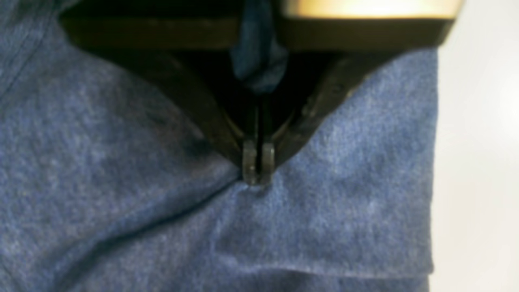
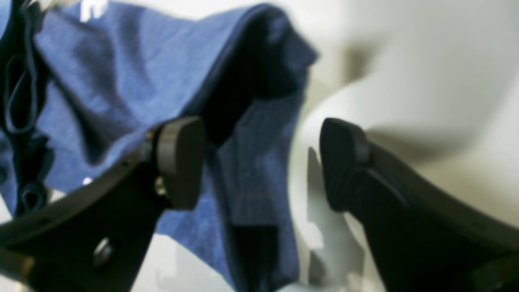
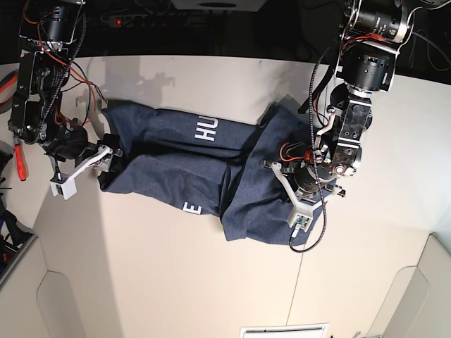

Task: Layout the t-shirt on the table in an organized manner, then fold the t-shirt properly
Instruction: 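Regrasp the collar end of the strip with the right gripper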

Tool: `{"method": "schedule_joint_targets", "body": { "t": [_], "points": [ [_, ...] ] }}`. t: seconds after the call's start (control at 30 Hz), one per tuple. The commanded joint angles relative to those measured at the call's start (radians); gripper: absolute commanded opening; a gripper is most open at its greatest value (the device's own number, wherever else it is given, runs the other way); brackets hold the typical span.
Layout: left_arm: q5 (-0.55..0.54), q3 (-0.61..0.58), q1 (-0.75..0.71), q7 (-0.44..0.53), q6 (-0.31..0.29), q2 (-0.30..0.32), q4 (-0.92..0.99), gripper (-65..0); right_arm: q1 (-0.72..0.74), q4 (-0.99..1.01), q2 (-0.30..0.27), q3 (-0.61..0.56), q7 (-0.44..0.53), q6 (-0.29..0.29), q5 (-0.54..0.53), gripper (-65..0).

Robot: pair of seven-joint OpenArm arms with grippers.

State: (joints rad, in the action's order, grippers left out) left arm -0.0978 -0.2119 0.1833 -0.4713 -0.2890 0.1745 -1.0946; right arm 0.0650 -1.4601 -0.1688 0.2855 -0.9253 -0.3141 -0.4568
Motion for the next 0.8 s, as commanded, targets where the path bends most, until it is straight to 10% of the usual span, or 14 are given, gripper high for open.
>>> {"method": "schedule_joint_targets", "body": {
  "t": [0.0,0.77],
  "points": [
    [0.005,-0.003,-0.002,-0.06,-0.014,0.0,0.003,-65.0,0.021,-0.017,-0.011,0.003,0.006,-0.009,-0.017,-21.1],
    [0.005,-0.003,-0.005,-0.06,-0.015,0.0,0.003,-65.0,-0.071,-0.027,-0.01,0.003,-0.013,-0.207,-0.242,-21.1]
  ]
}}
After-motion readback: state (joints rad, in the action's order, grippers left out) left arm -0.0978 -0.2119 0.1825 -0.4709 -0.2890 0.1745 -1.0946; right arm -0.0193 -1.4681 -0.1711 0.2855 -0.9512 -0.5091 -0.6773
